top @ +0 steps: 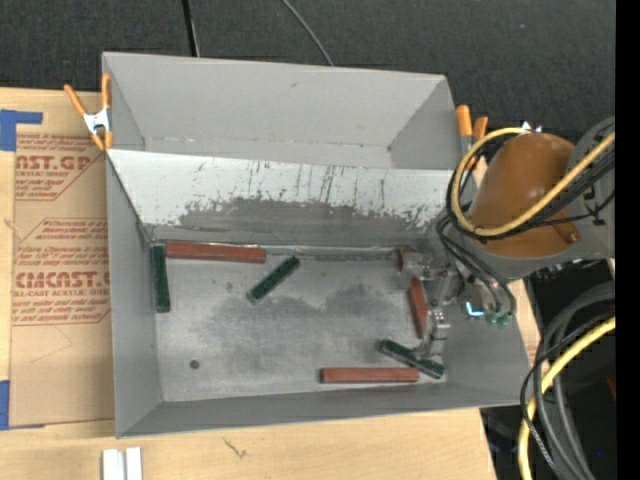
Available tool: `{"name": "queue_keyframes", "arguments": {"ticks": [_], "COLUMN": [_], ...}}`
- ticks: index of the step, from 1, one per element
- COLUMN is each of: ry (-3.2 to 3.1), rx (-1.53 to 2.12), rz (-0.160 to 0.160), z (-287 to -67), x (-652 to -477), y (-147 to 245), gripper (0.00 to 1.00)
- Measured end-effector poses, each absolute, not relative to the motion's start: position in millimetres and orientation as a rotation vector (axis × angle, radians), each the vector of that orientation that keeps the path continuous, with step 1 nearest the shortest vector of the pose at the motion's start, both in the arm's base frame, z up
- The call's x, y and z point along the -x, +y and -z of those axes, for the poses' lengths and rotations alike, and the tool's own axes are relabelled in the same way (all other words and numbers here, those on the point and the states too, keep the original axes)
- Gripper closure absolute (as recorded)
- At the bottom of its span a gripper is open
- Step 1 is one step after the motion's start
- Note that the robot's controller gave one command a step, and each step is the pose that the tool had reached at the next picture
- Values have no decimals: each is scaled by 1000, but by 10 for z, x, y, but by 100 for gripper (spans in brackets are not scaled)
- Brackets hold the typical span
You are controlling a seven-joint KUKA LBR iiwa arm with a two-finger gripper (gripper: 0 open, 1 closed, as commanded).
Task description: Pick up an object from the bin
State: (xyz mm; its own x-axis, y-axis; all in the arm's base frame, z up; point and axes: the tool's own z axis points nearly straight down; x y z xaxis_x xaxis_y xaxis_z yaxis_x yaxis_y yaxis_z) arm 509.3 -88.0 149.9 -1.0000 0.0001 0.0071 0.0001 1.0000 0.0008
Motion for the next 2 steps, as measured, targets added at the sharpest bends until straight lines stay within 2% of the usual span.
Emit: {"name": "queue_keyframes", "arguments": {"ticks": [1, 2], "ry": [-3142, -3146], "rx": [-1, -171], "rz": [0, -2], "z": [-1537, -1317], "x": [-5112, -5048], "y": [-878, -953], "gripper": [0, 0]}}
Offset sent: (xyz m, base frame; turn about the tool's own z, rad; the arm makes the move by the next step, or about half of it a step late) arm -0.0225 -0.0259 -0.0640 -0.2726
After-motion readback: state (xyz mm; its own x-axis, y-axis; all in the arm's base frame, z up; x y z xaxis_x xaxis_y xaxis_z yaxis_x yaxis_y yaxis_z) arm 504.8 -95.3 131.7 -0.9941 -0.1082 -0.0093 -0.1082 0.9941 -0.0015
